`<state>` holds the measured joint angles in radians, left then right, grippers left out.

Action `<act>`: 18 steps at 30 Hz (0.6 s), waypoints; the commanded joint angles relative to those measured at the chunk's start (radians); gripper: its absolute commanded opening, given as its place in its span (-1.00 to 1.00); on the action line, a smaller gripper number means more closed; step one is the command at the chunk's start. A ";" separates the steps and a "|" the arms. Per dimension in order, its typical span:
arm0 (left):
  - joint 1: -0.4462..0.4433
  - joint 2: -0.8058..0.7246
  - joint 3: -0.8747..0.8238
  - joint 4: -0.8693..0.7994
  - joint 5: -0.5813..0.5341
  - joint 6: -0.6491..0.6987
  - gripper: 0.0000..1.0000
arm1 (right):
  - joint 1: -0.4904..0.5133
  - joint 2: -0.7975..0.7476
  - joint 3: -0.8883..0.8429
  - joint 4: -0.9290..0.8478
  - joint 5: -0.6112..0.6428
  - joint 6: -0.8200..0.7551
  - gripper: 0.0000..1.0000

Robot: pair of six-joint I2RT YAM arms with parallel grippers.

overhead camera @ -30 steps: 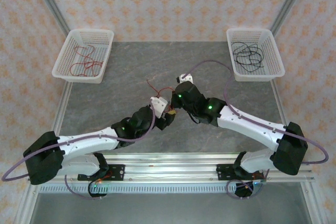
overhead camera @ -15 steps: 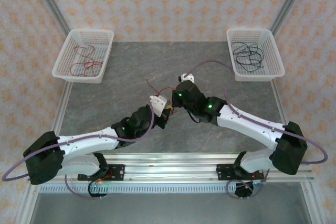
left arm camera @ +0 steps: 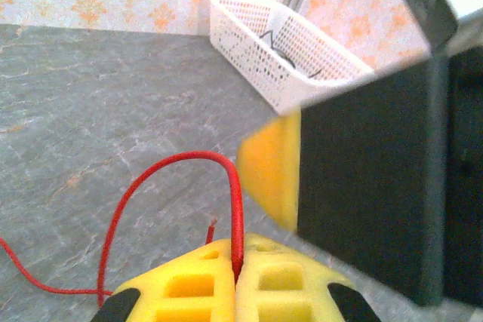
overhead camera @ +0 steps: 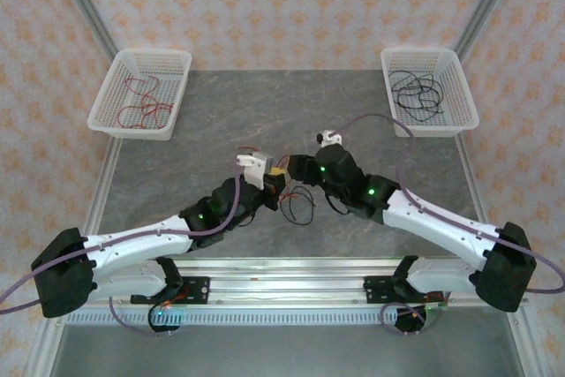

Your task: Untangle the cables

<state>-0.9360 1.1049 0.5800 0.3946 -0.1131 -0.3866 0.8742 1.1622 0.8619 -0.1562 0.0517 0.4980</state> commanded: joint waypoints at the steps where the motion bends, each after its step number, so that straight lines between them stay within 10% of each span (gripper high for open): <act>1: 0.009 -0.047 0.069 -0.025 -0.015 -0.062 -1.00 | 0.000 -0.049 -0.067 0.090 -0.030 0.009 0.35; 18: 0.016 -0.114 0.219 -0.098 0.032 -0.071 -1.00 | 0.000 0.088 -0.241 0.430 -0.111 0.058 0.31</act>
<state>-0.9268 0.9932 0.7792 0.3023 -0.1074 -0.4297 0.8742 1.2308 0.6125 0.1581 -0.0353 0.5541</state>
